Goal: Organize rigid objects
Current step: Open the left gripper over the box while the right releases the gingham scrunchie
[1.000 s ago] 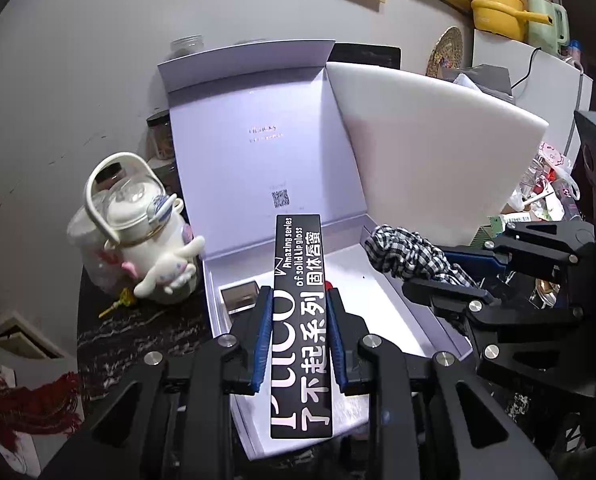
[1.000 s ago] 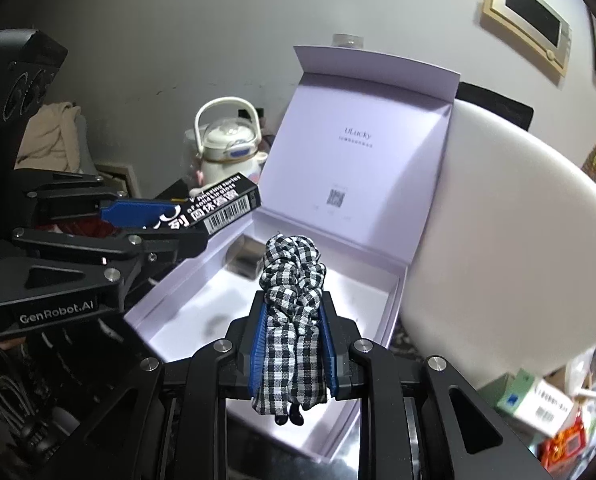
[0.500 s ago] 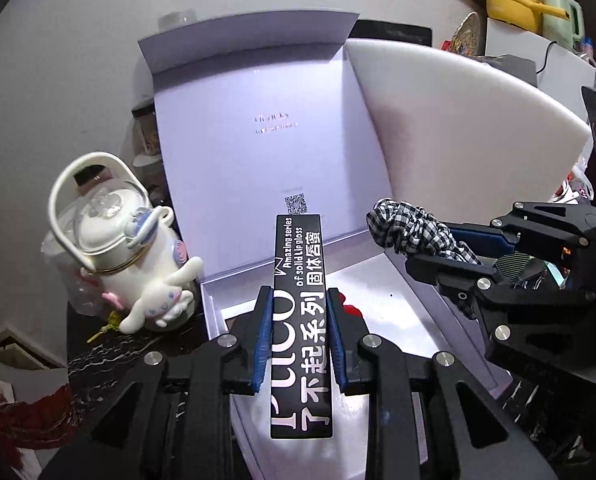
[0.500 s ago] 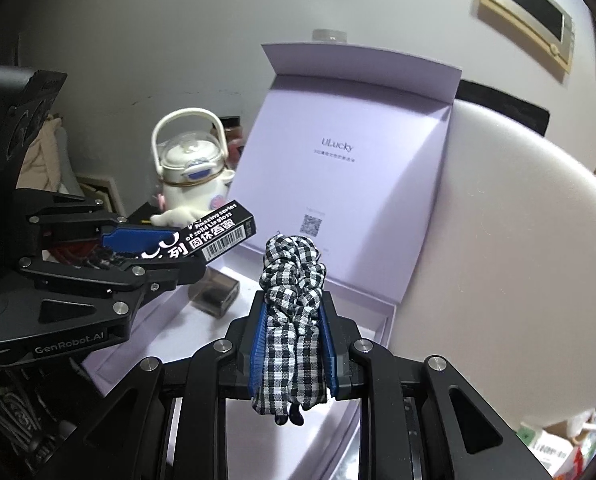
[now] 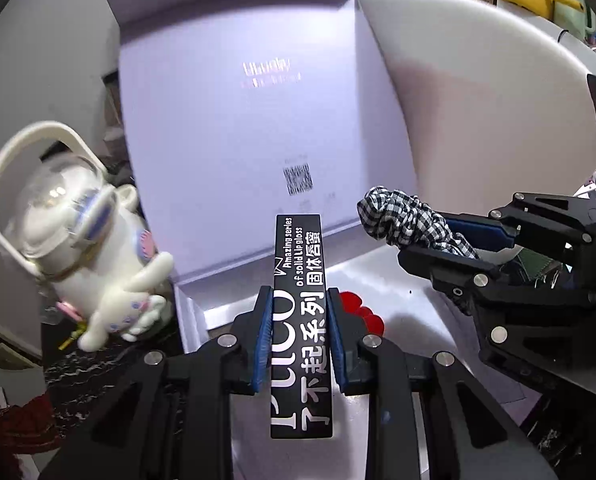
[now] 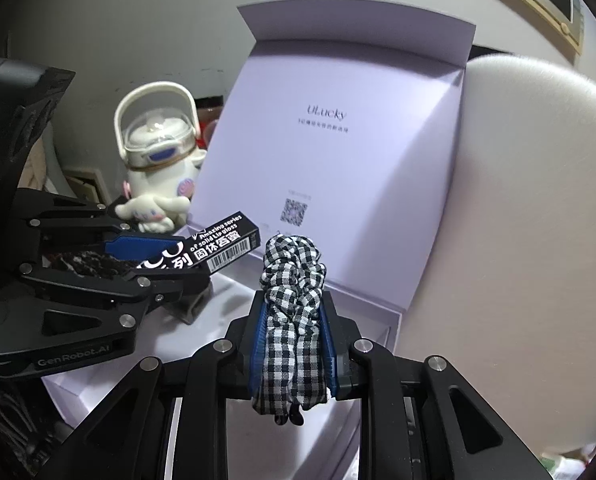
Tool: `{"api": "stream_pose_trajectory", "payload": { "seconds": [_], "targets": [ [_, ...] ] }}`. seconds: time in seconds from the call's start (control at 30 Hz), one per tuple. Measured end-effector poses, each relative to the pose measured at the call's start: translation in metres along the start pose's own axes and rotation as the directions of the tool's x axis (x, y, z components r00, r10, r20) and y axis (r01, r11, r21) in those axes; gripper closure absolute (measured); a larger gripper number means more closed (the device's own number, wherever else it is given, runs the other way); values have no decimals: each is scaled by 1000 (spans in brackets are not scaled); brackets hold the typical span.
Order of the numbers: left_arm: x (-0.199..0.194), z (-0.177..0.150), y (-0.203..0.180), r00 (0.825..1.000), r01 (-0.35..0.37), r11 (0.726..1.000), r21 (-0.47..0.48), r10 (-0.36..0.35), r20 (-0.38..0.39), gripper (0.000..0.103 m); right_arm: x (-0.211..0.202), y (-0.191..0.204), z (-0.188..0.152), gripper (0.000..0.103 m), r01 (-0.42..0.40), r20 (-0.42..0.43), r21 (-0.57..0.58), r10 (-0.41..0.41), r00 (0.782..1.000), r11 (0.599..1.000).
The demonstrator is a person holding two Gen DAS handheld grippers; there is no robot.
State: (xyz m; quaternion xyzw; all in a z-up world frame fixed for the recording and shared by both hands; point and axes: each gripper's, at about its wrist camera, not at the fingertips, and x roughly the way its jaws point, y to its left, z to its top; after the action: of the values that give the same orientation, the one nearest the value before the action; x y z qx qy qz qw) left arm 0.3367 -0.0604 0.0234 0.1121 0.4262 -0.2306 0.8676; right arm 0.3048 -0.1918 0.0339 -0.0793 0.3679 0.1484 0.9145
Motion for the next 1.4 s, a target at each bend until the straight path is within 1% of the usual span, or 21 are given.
{"api": "stream_pose_trajectory", "payload": {
  "seconds": [0.07,0.23,0.33,0.37,0.43,0.5,0.77,0.9,0.97,1.03,1.2,1.3,1.37,1.4],
  "targets": [
    [7,1,1,1000,8,1000,-4,-8,-19,78,5,-3,-1,79,-7,-19,20,7,1000,1000],
    [21,4,0,999,-1,1000,9,1,-49,78,12,-7,-5,79,-18,-49,29,20,999,999],
    [30,7,-2,998,1,1000,9,0,-68,78,19,-11,-8,79,-4,-74,39,7,997,999],
    [34,8,-3,997,-3,1000,16,4,-78,78,22,-11,-8,79,1,-83,43,2,997,999],
    [41,7,-9,996,-37,999,39,41,-86,78,26,-13,-11,79,9,-99,55,-3,995,998],
    [46,7,-13,995,-42,998,48,46,-93,78,30,-15,-13,79,15,-114,62,-8,993,998],
    [52,10,-25,994,-60,997,55,64,-88,78,41,-14,-16,78,37,-141,49,-30,990,998],
    [42,2,-35,995,-62,996,65,67,-76,78,42,-11,-13,78,54,-140,39,-48,989,998],
    [38,3,-38,996,-67,995,73,71,-60,78,42,-10,-13,78,51,-142,40,-45,989,998],
    [33,2,-35,997,-64,996,69,67,-44,78,41,-9,-11,78,55,-139,36,-50,989,998],
    [20,0,-38,997,-73,996,58,75,-20,78,35,-5,-7,73,78,-136,35,-73,988,996],
    [13,-7,-33,995,-93,994,55,95,-25,78,29,-5,-5,67,86,-128,36,-81,988,996],
    [11,-7,-36,993,-114,992,50,116,-38,78,25,-5,-3,52,97,-123,43,-91,988,994],
    [10,-7,-38,991,-125,991,47,127,-44,78,24,-6,-3,50,100,-121,47,-93,988,994]
  ]
}}
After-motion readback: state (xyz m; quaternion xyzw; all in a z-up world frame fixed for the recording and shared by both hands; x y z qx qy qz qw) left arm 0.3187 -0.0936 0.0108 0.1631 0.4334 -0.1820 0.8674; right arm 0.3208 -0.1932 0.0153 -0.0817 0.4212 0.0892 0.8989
